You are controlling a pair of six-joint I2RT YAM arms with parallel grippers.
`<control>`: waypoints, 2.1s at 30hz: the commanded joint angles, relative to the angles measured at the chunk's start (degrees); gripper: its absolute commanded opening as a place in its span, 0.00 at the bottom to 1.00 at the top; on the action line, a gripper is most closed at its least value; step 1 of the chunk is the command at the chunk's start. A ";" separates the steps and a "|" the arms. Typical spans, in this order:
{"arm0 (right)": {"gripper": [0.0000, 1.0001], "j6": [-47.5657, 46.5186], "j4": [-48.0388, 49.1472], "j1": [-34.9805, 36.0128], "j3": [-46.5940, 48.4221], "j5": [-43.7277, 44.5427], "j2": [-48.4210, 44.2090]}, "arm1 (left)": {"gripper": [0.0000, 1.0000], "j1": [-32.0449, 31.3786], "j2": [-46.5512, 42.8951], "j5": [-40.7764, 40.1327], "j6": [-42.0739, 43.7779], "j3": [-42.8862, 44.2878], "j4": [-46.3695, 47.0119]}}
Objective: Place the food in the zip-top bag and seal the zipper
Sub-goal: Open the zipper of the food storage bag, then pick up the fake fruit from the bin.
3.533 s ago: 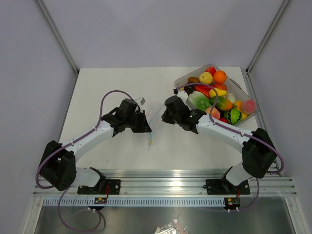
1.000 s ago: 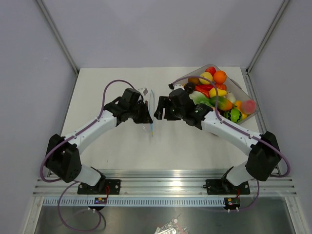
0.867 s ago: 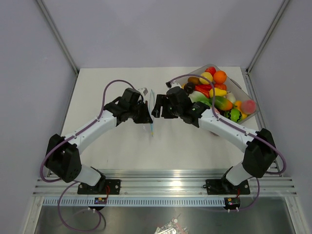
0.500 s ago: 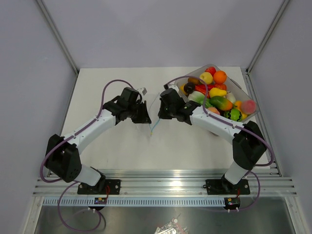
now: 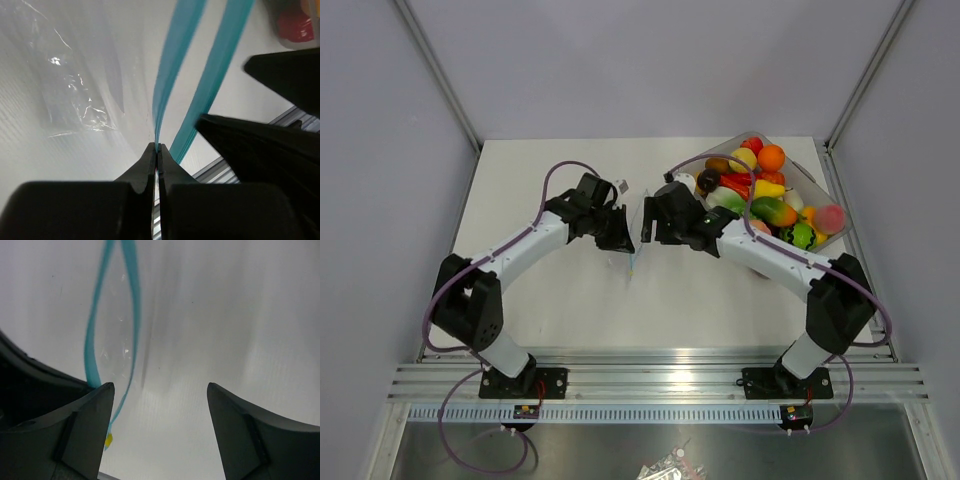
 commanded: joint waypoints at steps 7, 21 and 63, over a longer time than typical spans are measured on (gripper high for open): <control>0.87 0.30 -9.26 -13.47 -7.32 6.05 -21.54 | 0.00 0.23 4.68 3.10 0.52 3.12 1.59; 0.99 -1.01 -11.14 -34.75 -16.29 -0.45 -25.16 | 0.00 -2.14 9.42 3.02 -0.80 7.87 0.89; 0.49 -3.30 -1.90 -36.87 -18.49 -6.35 -14.16 | 0.00 -4.60 11.36 3.19 -1.41 11.39 0.45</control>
